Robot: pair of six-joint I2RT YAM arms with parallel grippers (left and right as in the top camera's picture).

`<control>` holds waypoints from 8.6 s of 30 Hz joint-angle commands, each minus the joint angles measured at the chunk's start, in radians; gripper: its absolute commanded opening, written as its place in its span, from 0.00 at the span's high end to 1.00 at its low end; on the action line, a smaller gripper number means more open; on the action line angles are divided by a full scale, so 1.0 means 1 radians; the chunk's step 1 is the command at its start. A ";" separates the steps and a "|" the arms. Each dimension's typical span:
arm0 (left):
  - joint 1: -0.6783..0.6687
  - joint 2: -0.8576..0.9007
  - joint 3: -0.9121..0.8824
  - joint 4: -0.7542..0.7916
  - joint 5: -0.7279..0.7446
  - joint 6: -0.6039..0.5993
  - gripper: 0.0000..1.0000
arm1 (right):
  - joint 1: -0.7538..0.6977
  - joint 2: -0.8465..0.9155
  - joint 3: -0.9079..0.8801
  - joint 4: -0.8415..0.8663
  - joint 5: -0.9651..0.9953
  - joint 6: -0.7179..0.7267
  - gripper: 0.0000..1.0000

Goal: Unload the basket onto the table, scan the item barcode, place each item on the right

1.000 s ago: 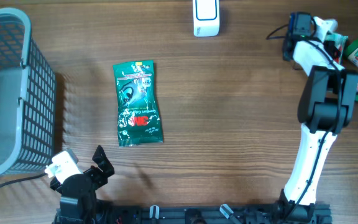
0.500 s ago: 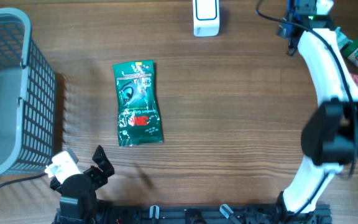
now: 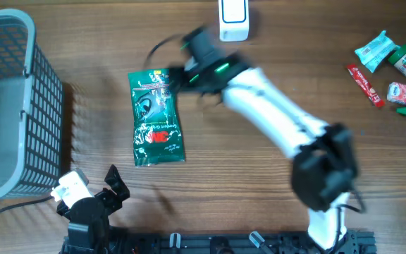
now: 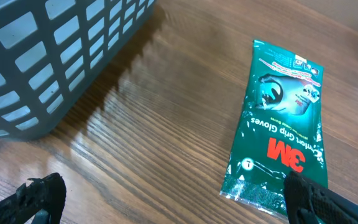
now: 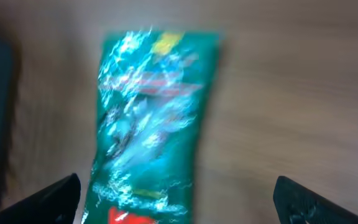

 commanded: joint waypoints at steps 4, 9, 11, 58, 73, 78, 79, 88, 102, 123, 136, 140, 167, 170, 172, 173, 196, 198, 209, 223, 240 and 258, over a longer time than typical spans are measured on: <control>0.005 -0.007 -0.005 0.002 -0.013 -0.010 0.00 | 0.174 0.161 -0.011 0.130 0.240 -0.082 0.00; 0.005 -0.007 -0.005 0.002 -0.013 -0.010 0.00 | 0.179 0.237 -0.011 0.127 0.216 -0.071 0.00; 0.005 -0.007 -0.005 0.002 -0.013 -0.010 0.00 | 0.176 0.256 -0.011 0.125 0.198 -0.072 0.12; 0.005 -0.007 -0.005 0.002 -0.013 -0.010 0.00 | 0.112 0.245 -0.040 -0.054 0.207 0.042 0.01; 0.005 -0.007 -0.005 0.002 -0.013 -0.010 0.00 | 0.074 0.304 -0.039 -0.151 0.030 0.087 0.72; 0.005 -0.007 -0.005 0.002 -0.013 -0.010 0.00 | 0.034 0.300 -0.036 -0.172 -0.106 -0.028 0.96; 0.005 -0.007 -0.005 0.002 -0.013 -0.010 0.00 | 0.024 0.294 -0.030 -0.190 -0.132 -0.066 0.95; 0.005 -0.007 -0.005 0.002 -0.013 -0.010 0.00 | -0.092 0.083 0.000 -0.316 -0.665 -0.504 0.96; 0.005 -0.007 -0.005 0.002 -0.013 -0.010 0.00 | -0.167 0.025 -0.008 -0.545 -1.296 -0.583 0.96; 0.005 -0.007 -0.005 0.002 -0.013 -0.010 0.00 | -0.109 -0.002 -0.085 -0.281 -0.039 -0.244 0.00; 0.005 -0.007 -0.005 0.002 -0.013 -0.010 0.00 | -0.002 0.036 -0.189 -0.211 0.281 0.064 0.00; 0.005 -0.007 -0.005 0.002 -0.013 -0.010 0.00 | -0.014 0.084 -0.189 -0.273 0.253 0.117 0.01; 0.005 -0.007 -0.005 0.002 -0.013 -0.010 0.00 | -0.096 0.204 -0.104 -0.521 -0.310 -0.393 0.96; 0.005 -0.007 -0.005 0.002 -0.013 -0.010 0.00 | -0.154 0.130 -0.035 -0.570 -0.621 -0.629 0.95; 0.005 -0.007 -0.005 0.002 -0.013 -0.010 0.00 | -0.194 0.086 -0.023 -0.602 -0.758 -0.752 0.95; 0.005 -0.007 -0.005 0.002 -0.013 -0.010 0.00 | -0.212 0.066 -0.023 -0.622 -0.829 -0.813 0.95; 0.005 -0.007 -0.005 0.002 -0.013 -0.010 0.00 | -0.283 0.038 -0.028 -0.910 -1.501 -1.893 0.95; 0.005 -0.007 -0.005 0.002 -0.013 -0.010 0.00 | -0.272 0.038 -0.028 -0.908 -1.565 -1.994 0.95; 0.005 -0.007 -0.005 0.002 -0.013 -0.010 0.00 | -0.181 0.036 -0.023 -0.809 -1.565 -2.220 0.96; 0.005 -0.007 -0.005 0.002 -0.013 -0.010 0.00 | -0.174 0.017 0.091 -0.769 -1.565 -2.322 0.95; 0.005 -0.007 -0.005 0.002 -0.013 -0.010 0.00 | -0.174 0.017 0.091 -0.757 -1.565 -2.308 0.96; 0.005 -0.007 -0.005 0.002 -0.013 -0.010 0.00 | -0.179 0.017 0.090 -0.555 -0.896 -1.018 0.96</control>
